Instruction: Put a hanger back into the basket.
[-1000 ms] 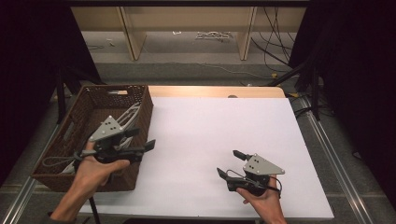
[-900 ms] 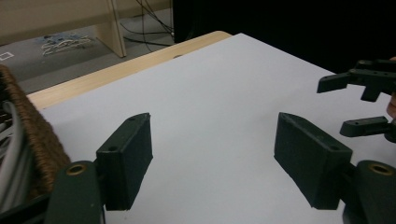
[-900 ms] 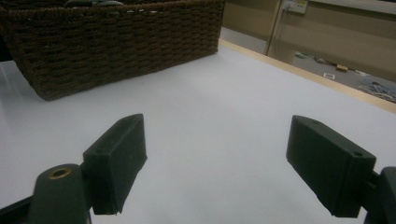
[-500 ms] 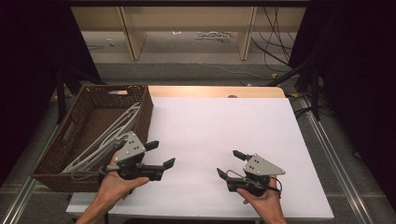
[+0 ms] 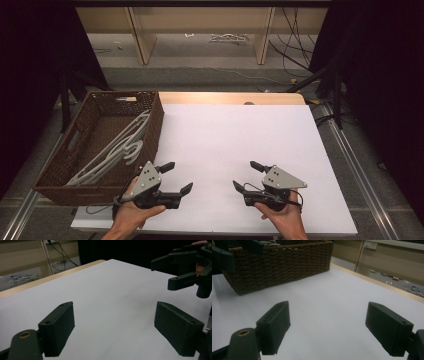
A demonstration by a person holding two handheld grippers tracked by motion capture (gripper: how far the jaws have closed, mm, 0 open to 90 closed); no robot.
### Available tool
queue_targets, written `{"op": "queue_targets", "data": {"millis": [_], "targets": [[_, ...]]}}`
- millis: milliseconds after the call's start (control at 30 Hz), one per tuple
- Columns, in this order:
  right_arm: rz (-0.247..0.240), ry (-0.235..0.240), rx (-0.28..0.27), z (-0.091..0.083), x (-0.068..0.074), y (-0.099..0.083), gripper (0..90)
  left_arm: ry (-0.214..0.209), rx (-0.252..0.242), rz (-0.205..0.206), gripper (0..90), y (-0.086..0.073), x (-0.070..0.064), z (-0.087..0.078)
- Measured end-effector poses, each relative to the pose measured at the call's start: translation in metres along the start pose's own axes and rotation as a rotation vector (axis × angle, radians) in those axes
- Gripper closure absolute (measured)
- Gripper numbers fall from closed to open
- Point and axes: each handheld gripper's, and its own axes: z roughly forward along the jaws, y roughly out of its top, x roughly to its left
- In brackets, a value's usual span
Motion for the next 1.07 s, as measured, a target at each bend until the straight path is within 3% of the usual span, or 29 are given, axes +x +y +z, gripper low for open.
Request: {"op": "queue_targets", "data": {"millis": [33,100,133,167,200,267,333,433,500,700,900,967,1067], "targets": [[0.003,-0.001,-0.001,-0.001,0.0,0.0,20.6,-0.003,-0.008,-0.002,16.5,-0.003,-0.003,-0.001],[0.023,0.011,0.011,-0.004,0.001,-0.001,19.3,0.037,-0.007,0.006,16.9,-0.009,-0.007,-0.002],[0.028,0.017,0.017,-0.005,0.0,-0.001,18.5,0.021,0.005,0.035,16.8,-0.011,-0.008,-0.001],[0.02,0.0,0.012,-0.006,-0.001,-0.002,17.7,-0.06,-0.004,-0.215,16.6,-0.015,-0.028,0.001],[0.043,0.004,0.024,-0.009,0.001,-0.002,17.1,-0.076,0.005,-0.226,16.6,-0.016,-0.032,0.001],[0.049,0.003,0.013,-0.013,0.003,-0.003,17.2,-0.079,0.002,-0.212,16.6,-0.015,-0.033,0.0],[0.045,0.009,0.021,-0.017,0.006,-0.005,17.2,-0.088,-0.003,-0.238,16.4,-0.015,-0.034,-0.002],[0.043,0.016,0.034,-0.02,0.008,-0.007,17.3,-0.073,0.003,-0.244,16.3,-0.016,-0.033,-0.005],[0.035,0.011,0.013,-0.021,0.007,-0.006,17.4,-0.067,0.001,-0.248,16.4,-0.017,-0.03,-0.005],[0.035,0.017,0.02,-0.019,0.007,-0.004,17.4,-0.059,0.011,-0.267,16.4,-0.02,-0.027,-0.002],[0.034,0.022,0.019,-0.017,0.009,-0.004,17.7,-0.057,0.008,-0.255,16.6,-0.02,-0.025,-0.002],[0.013,0.011,0.006,-0.017,0.007,-0.004,17.7,-0.057,0.006,-0.257,16.7,-0.019,-0.025,-0.002],[0.025,0.013,0.015,-0.017,0.007,-0.004,17.6,-0.059,0.009,-0.26,16.6,-0.02,-0.025,-0.002]]}}
